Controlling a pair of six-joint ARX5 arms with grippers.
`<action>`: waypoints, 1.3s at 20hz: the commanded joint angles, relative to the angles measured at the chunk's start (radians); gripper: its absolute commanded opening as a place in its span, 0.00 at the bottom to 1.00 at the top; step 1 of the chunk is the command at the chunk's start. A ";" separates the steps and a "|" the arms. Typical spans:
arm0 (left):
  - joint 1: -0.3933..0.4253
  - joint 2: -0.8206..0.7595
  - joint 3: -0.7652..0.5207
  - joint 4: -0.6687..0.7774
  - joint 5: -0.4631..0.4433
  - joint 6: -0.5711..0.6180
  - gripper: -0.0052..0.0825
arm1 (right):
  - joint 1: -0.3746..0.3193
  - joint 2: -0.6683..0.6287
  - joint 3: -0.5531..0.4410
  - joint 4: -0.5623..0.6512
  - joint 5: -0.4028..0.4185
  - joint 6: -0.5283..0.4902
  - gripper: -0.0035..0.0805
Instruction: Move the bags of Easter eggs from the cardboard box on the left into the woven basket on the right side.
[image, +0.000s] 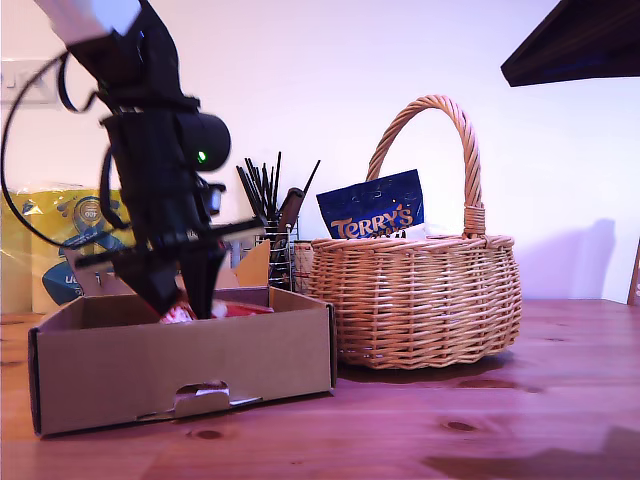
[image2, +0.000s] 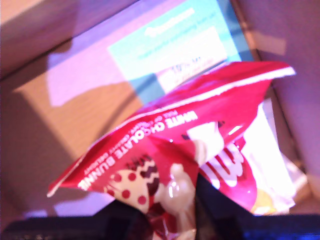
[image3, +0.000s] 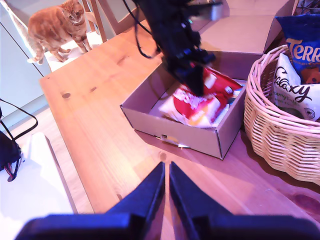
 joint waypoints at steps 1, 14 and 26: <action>0.006 -0.053 -0.020 0.002 -0.001 0.027 0.14 | 0.005 0.000 0.015 0.003 -0.005 0.001 0.03; 0.000 -0.184 -0.020 0.279 0.377 0.019 0.08 | 0.005 0.000 0.015 0.003 -0.005 0.001 0.03; -0.186 -0.082 -0.020 0.785 0.206 -0.002 0.08 | 0.005 0.000 0.015 0.003 -0.004 0.001 0.03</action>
